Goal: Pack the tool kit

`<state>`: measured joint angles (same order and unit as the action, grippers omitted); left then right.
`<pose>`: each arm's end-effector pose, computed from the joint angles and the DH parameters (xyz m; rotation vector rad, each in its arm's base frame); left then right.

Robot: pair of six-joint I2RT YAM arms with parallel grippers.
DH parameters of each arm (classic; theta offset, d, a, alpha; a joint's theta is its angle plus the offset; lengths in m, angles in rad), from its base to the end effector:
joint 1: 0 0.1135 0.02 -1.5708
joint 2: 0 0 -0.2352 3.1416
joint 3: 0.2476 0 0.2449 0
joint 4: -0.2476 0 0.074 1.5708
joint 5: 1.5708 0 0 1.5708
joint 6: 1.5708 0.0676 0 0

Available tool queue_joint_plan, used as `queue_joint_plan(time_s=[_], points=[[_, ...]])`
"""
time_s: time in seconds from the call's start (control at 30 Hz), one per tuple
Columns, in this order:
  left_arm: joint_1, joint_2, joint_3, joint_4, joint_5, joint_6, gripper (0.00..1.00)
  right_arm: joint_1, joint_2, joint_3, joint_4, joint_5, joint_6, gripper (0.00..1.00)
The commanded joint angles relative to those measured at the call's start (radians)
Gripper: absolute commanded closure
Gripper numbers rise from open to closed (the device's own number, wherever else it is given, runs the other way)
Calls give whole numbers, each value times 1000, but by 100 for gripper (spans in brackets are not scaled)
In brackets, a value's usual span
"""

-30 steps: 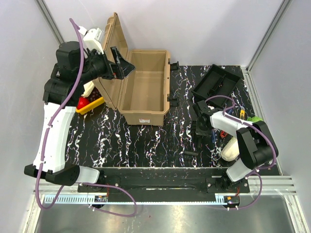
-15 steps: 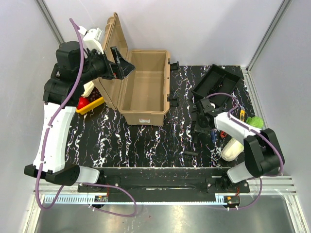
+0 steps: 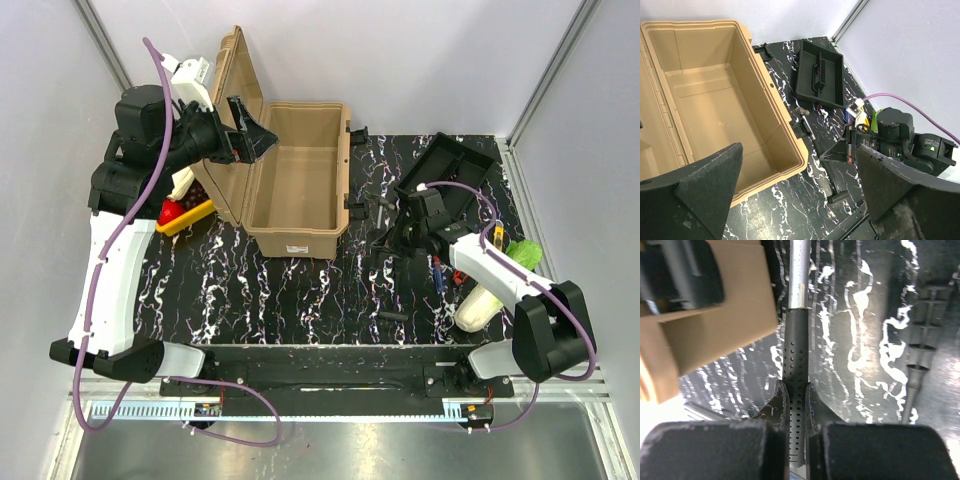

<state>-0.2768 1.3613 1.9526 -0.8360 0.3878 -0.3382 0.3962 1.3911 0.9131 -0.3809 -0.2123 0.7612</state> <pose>0.2501 -0.0976 0.4927 0.2264 1.8543 -0.7821 0.2786 0.1320 0.1829 0.3644 2.5324 0.7479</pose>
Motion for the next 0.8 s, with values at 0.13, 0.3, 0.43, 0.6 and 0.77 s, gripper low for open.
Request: queue_joint_plan(time_s=[0.13, 0.3, 0.43, 0.6, 0.77], points=[[-2, -33, 11, 43, -1, 5, 1, -13, -72, 58, 175, 32, 127, 100], [-2, -34, 17, 43, -1, 7, 1, -13, -116, 99, 116, 191, 119, 100], [-4, -36, 17, 41, -4, 7, 1, -11, -126, 174, 93, 243, 54, 100], [-4, -33, 23, 37, -3, 4, 1, 16, -44, 387, 31, 228, -91, 100], [-4, -37, 25, 40, 16, -12, 1, 105, 101, 588, 30, 238, -184, 100]])
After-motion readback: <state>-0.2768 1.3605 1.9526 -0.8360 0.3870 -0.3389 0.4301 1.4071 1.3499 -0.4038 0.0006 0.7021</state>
